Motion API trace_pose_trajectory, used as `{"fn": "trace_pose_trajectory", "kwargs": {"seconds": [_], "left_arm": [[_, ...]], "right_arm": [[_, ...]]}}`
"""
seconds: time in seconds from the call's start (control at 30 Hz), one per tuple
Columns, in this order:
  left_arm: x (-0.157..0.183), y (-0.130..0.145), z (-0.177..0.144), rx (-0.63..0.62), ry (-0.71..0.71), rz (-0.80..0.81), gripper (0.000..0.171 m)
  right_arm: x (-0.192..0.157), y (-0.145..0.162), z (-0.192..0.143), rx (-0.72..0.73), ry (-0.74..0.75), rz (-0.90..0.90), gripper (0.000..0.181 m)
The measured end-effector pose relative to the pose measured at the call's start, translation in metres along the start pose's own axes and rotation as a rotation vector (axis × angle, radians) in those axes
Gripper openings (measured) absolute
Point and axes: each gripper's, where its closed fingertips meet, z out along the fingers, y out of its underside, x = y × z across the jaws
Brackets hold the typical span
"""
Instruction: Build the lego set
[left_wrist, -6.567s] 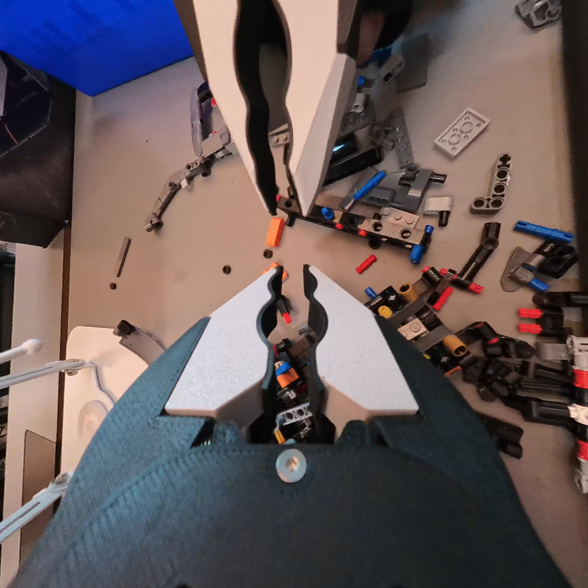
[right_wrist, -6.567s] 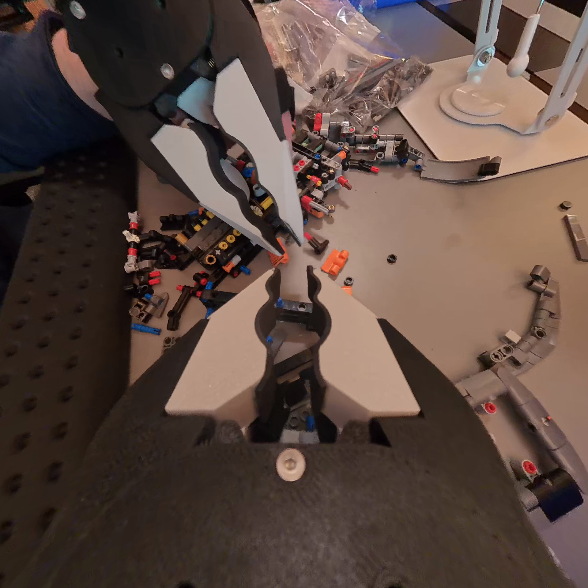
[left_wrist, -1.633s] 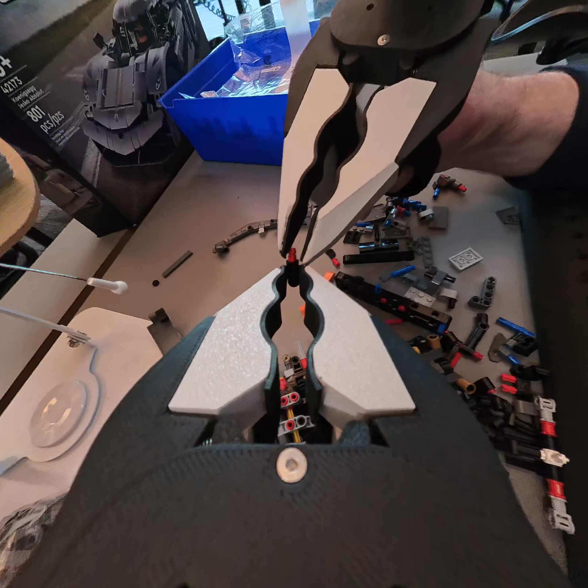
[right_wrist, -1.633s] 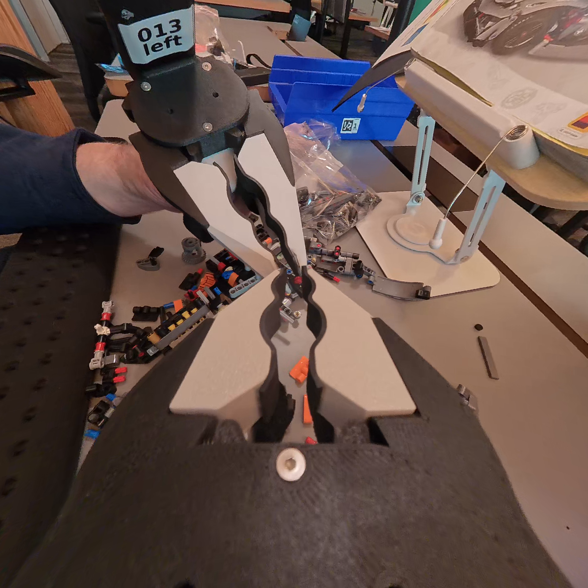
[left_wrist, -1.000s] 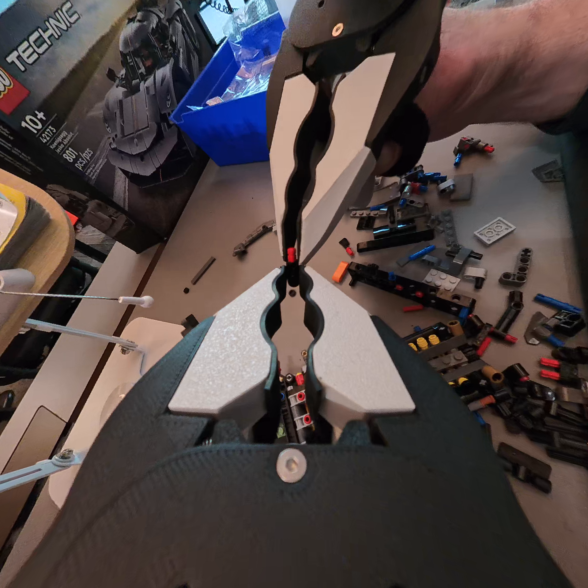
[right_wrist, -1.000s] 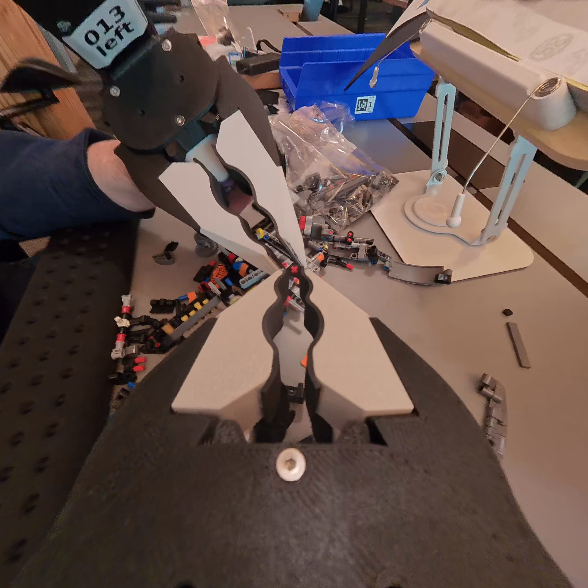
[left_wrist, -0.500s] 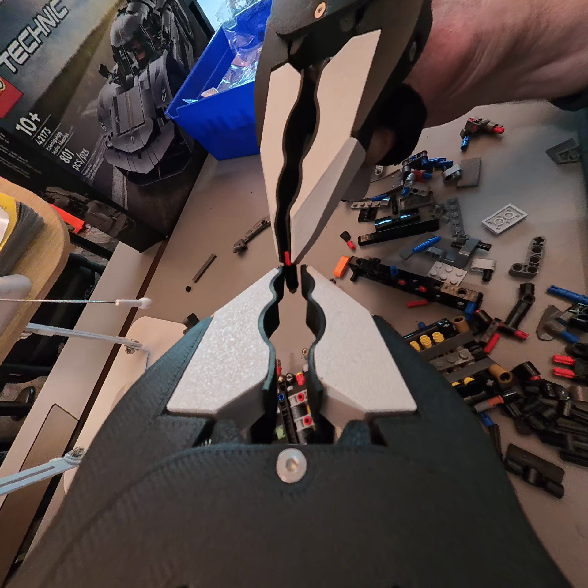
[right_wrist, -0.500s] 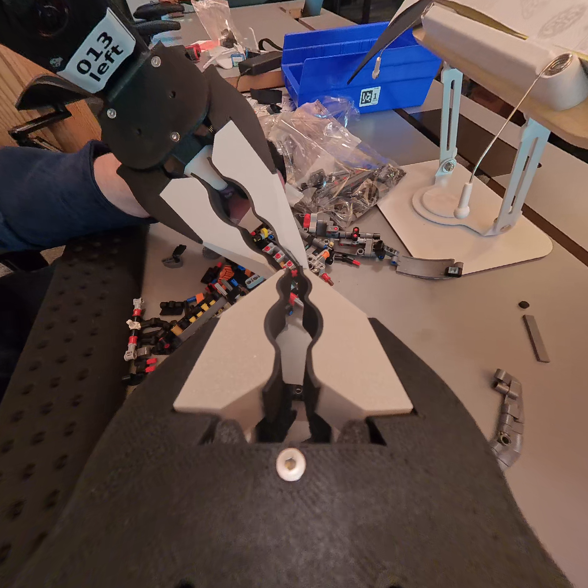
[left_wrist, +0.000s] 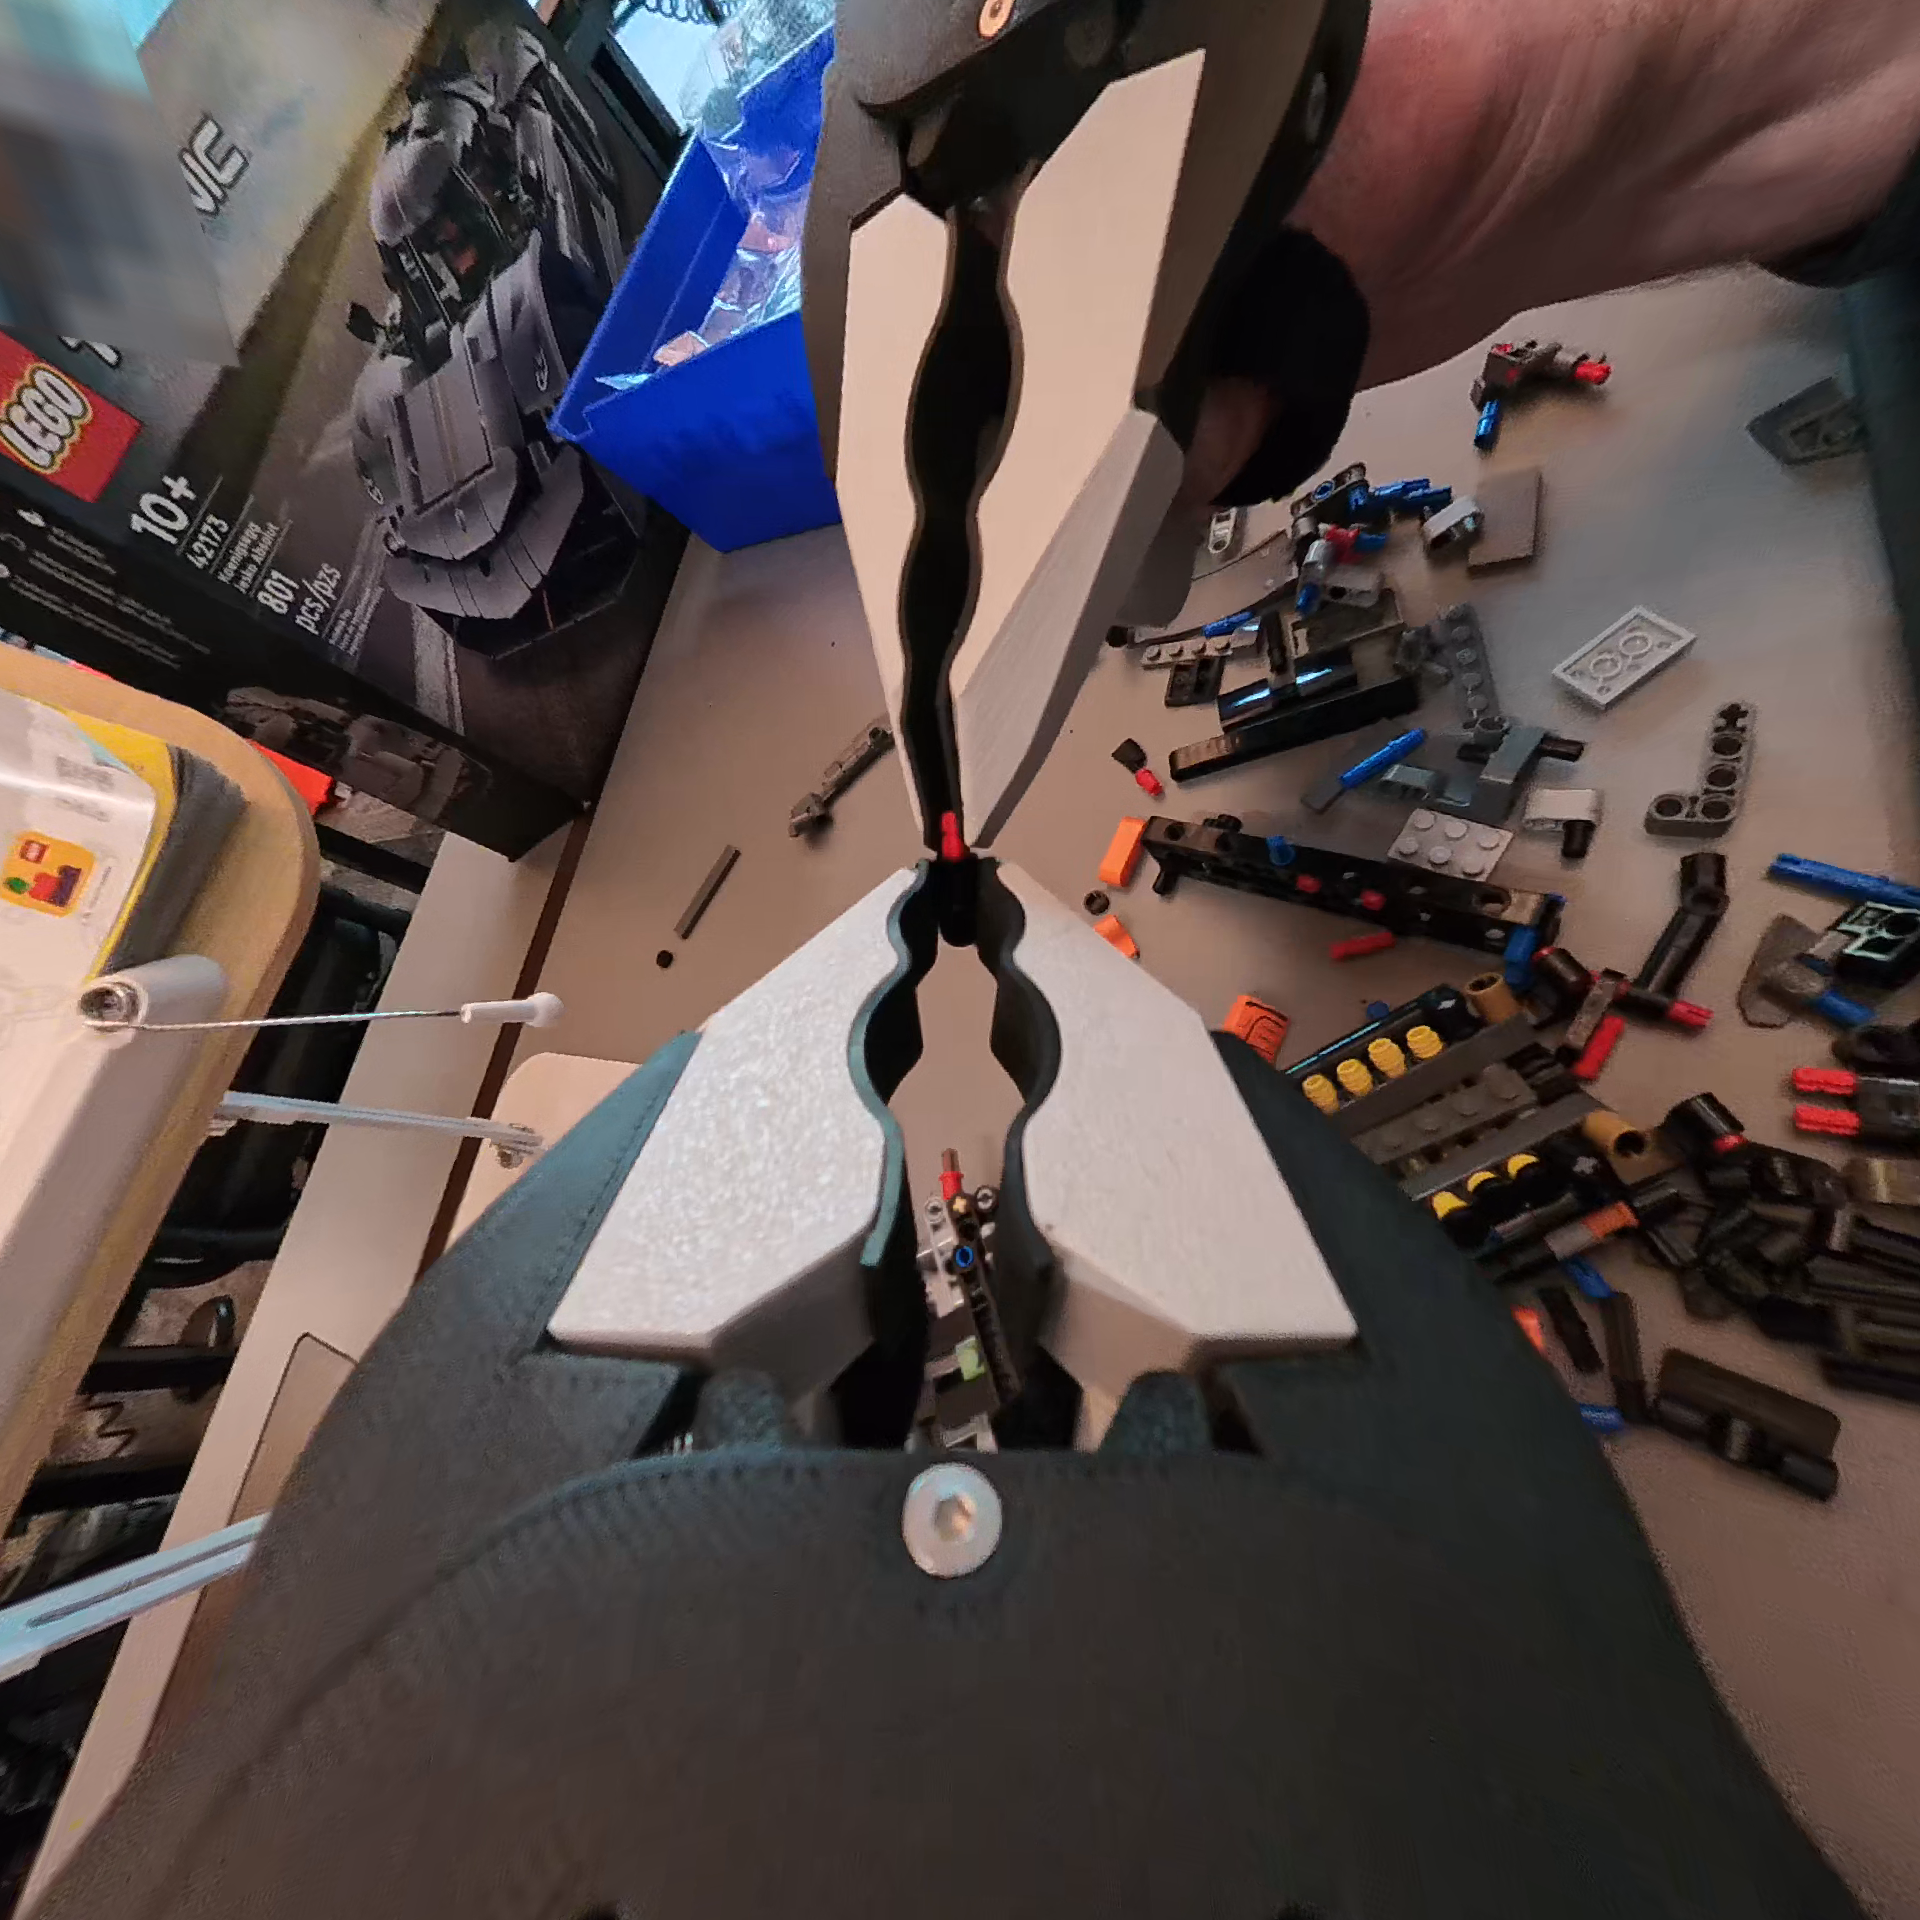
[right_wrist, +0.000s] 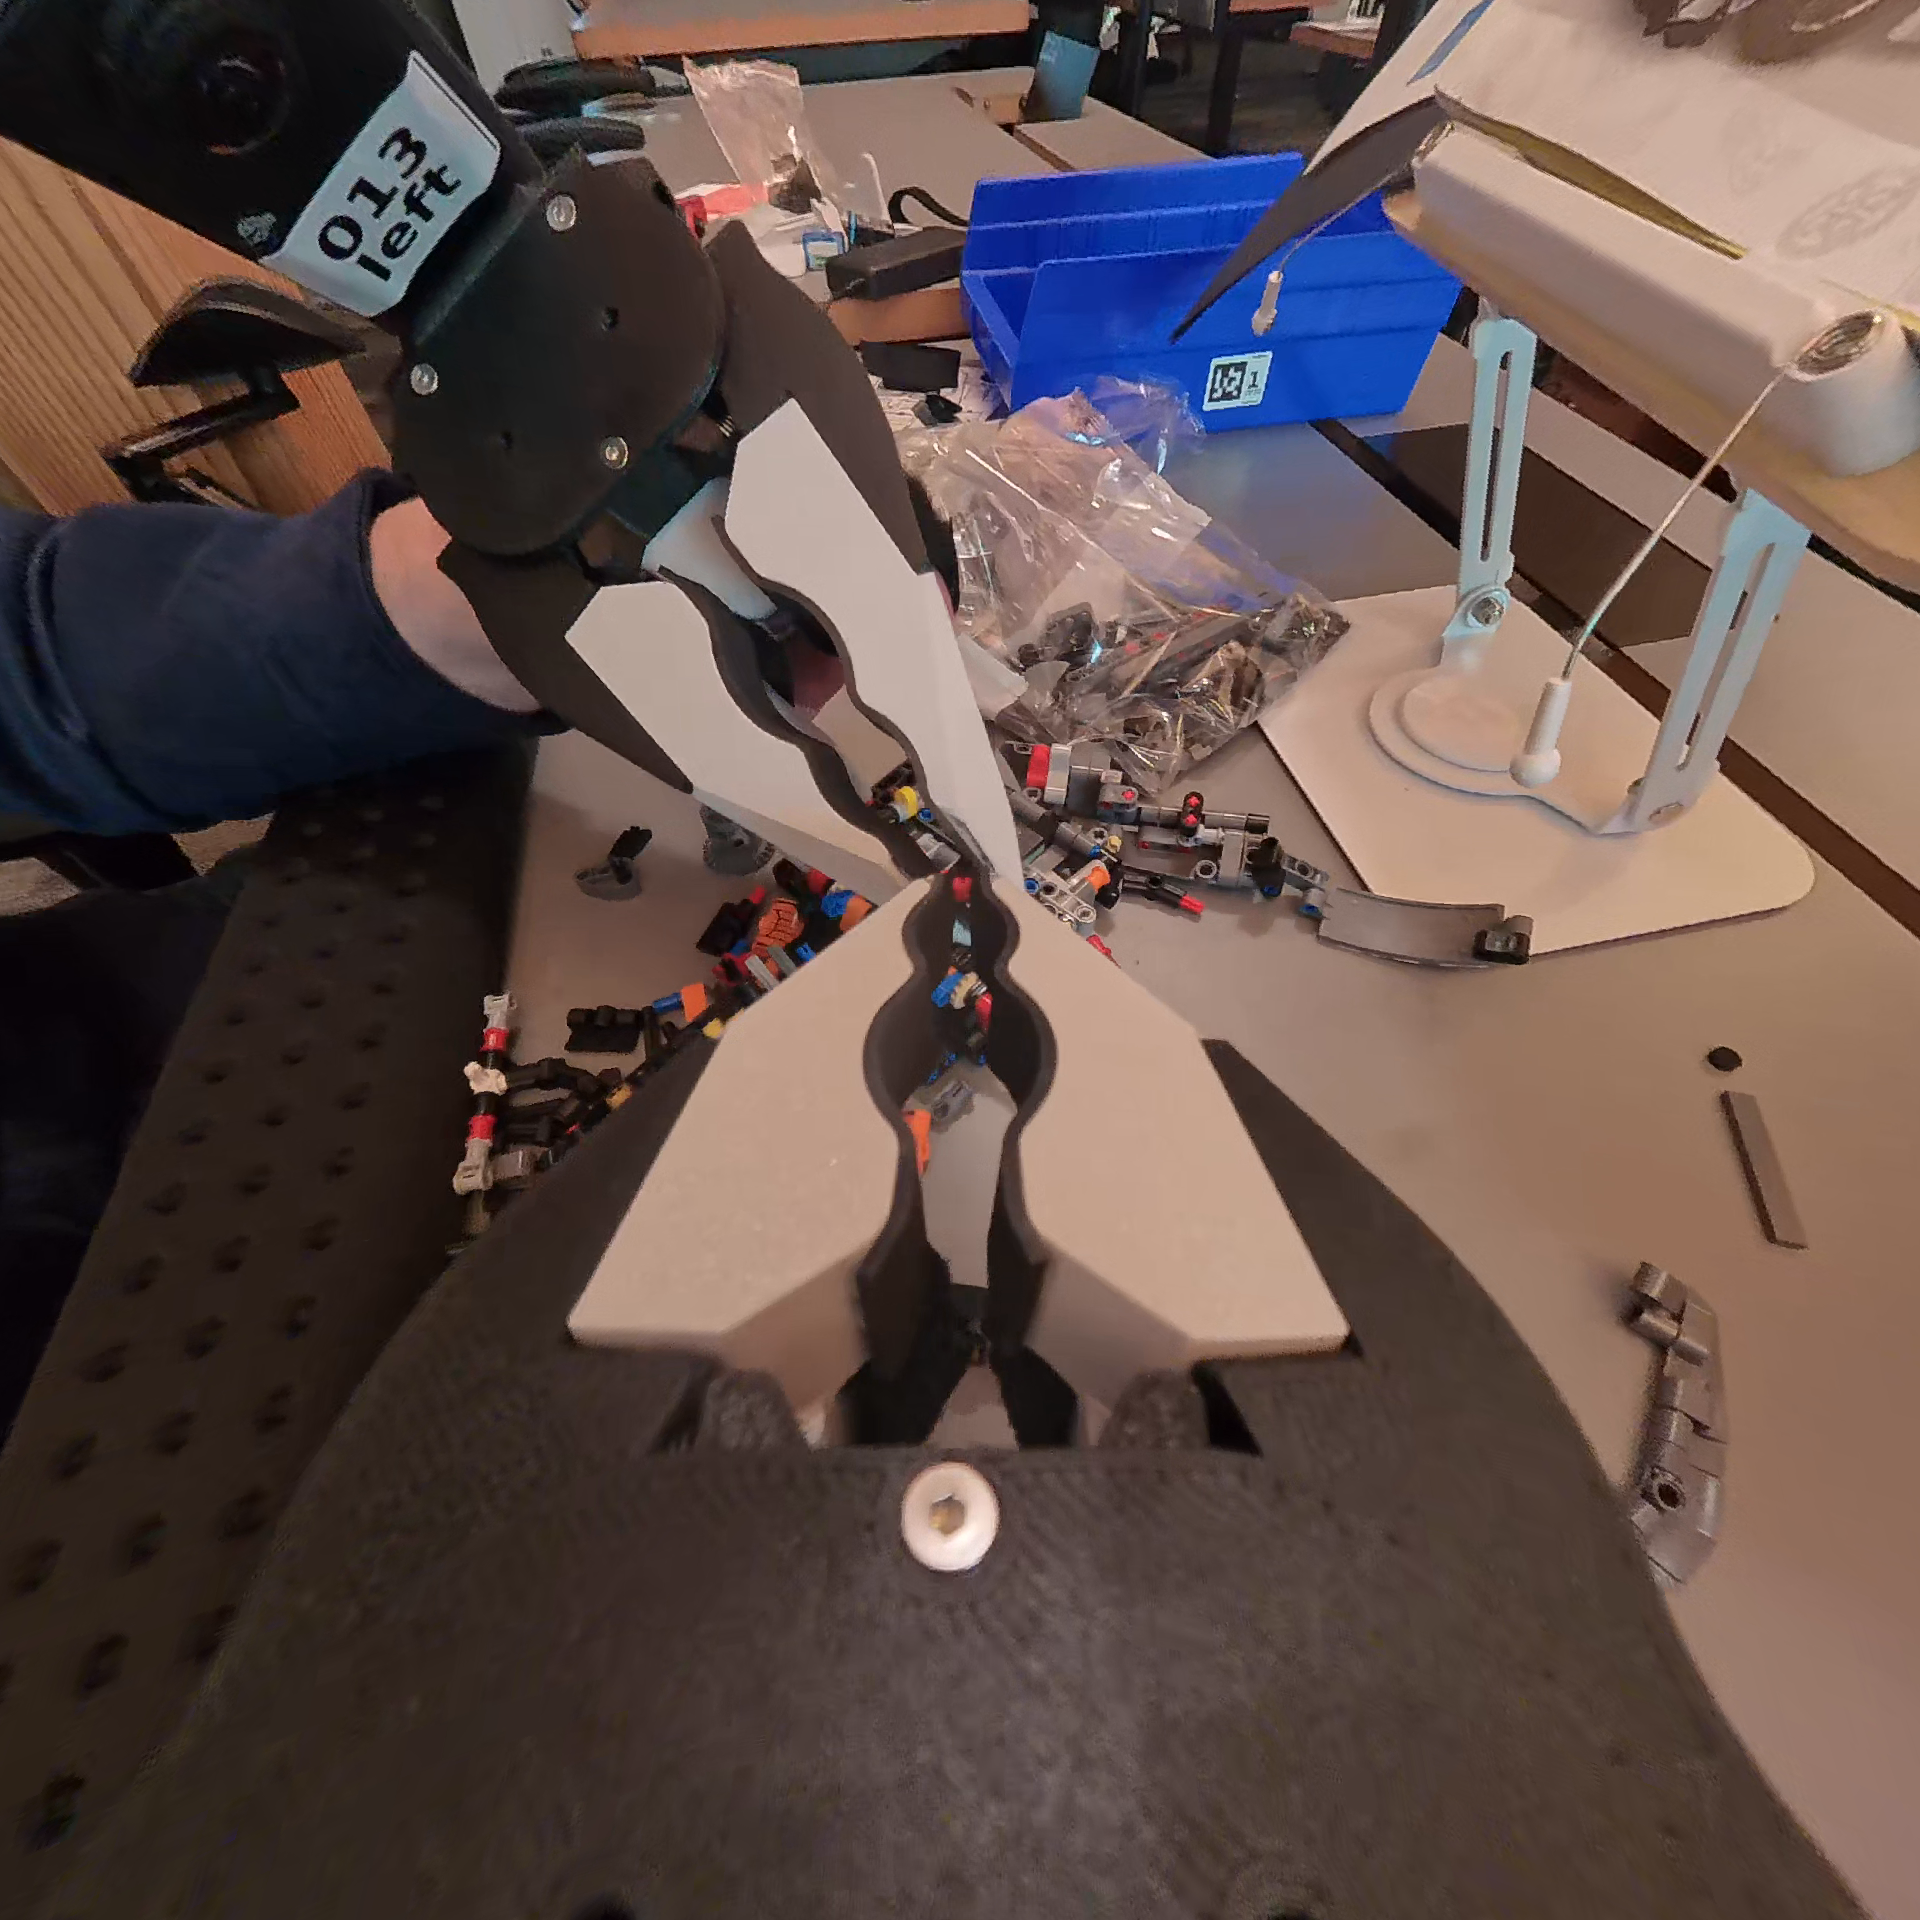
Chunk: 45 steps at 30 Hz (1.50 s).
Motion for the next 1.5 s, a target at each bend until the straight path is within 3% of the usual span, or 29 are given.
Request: {"fn": "trace_pose_trajectory", "kwargs": {"seconds": [0.53,0.57,0.6,0.63,0.67,0.73,0.9,1.17,1.37,1.5], "left_arm": [[0.002,-0.011,-0.017,0.058,0.046,0.006,0.006],[-0.002,-0.004,-0.018,0.016,0.027,0.006,0.004],[-0.017,0.031,-0.021,-0.159,-0.049,0.03,0.005],[-0.025,0.043,-0.03,-0.126,-0.049,-0.035,0.006],[-0.03,0.027,-0.046,0.041,0.004,-0.189,0.005],[-0.044,0.009,-0.057,0.064,-0.069,-0.133,0.005],[-0.011,0.001,-0.023,0.023,-0.005,-0.029,0.005],[-0.004,0.009,-0.014,-0.01,0.026,-0.027,0.005],[0.006,0.01,0.0,-0.08,-0.003,0.074,0.005],[0.007,0.007,0.0,-0.071,-0.014,0.097,0.005]], "right_arm": [[-0.012,-0.01,-0.004,0.034,-0.047,-0.032,0.0],[-0.013,-0.011,-0.006,0.038,-0.049,-0.035,0.0],[-0.009,-0.014,-0.013,0.062,-0.036,-0.028,0.0],[0.0,-0.024,-0.033,0.146,-0.019,0.004,0.0],[0.009,-0.037,-0.06,0.254,-0.004,0.045,0.0],[0.014,-0.046,-0.083,0.315,0.035,0.04,0.0],[-0.002,-0.018,-0.023,0.127,-0.045,0.014,0.0],[-0.001,0.025,-0.011,-0.088,-0.082,0.056,0.0],[-0.006,0.018,0.004,-0.058,-0.084,0.054,0.011],[-0.006,0.011,0.002,-0.012,-0.096,0.082,0.008]]}}
